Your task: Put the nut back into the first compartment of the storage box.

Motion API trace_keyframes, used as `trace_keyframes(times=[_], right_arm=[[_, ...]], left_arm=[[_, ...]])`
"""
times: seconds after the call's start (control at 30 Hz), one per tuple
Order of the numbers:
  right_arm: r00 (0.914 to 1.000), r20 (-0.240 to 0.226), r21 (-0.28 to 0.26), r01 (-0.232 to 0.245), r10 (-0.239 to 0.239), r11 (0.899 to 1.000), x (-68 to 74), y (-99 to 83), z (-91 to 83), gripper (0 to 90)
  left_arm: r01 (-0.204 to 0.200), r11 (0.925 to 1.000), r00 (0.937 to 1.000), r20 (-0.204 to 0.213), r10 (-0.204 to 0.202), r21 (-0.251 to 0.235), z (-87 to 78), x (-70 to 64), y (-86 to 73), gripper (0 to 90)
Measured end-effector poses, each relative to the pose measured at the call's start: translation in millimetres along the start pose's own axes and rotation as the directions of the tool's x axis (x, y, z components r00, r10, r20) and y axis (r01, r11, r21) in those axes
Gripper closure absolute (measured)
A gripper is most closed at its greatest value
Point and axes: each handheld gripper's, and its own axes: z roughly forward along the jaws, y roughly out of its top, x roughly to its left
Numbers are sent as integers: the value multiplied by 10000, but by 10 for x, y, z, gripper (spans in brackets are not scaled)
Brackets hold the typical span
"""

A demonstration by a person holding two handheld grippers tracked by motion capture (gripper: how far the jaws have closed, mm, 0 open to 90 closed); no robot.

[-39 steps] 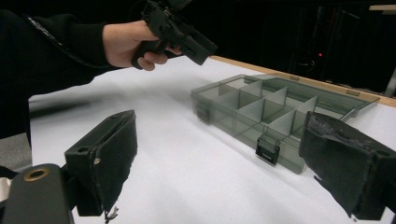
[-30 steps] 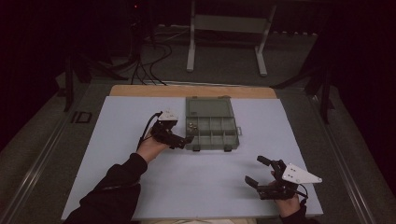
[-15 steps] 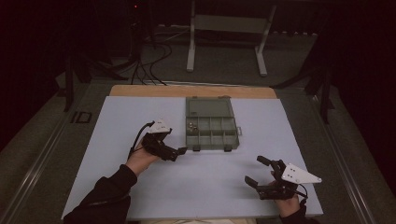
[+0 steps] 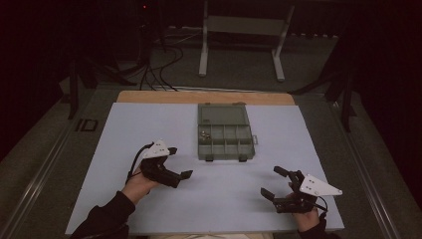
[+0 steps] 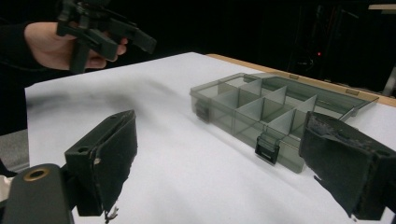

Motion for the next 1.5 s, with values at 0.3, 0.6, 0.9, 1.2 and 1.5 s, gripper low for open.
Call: trace_keyframes(times=[0.3, 0.6, 0.9, 1.2, 1.5], right_arm=[[10000, 13, 28, 16, -16, 10000, 1, -1, 5, 115], [10000, 15, 13, 13, -13, 10000, 2, 0, 3, 115], [10000, 14, 19, 17, -17, 10000, 1, -1, 5, 115], [10000, 33, 24, 19, -19, 10000, 2, -2, 8, 115], [10000, 31, -3, -20, 20, 10000, -4, -5, 10, 115]], left_arm=[[-128, 9999, 9999, 103, 128, -15, -212, -100, -158, 2], [42, 10000, 9998, -177, -43, -64, -383, -112, -319, 2], [165, 9998, 9967, -794, -154, 121, -469, -78, -544, 3], [291, 9995, 9911, -1305, -269, 148, -596, -55, -728, 7], [647, 9979, 9853, -1583, -639, -1, -709, -31, -889, 7]])
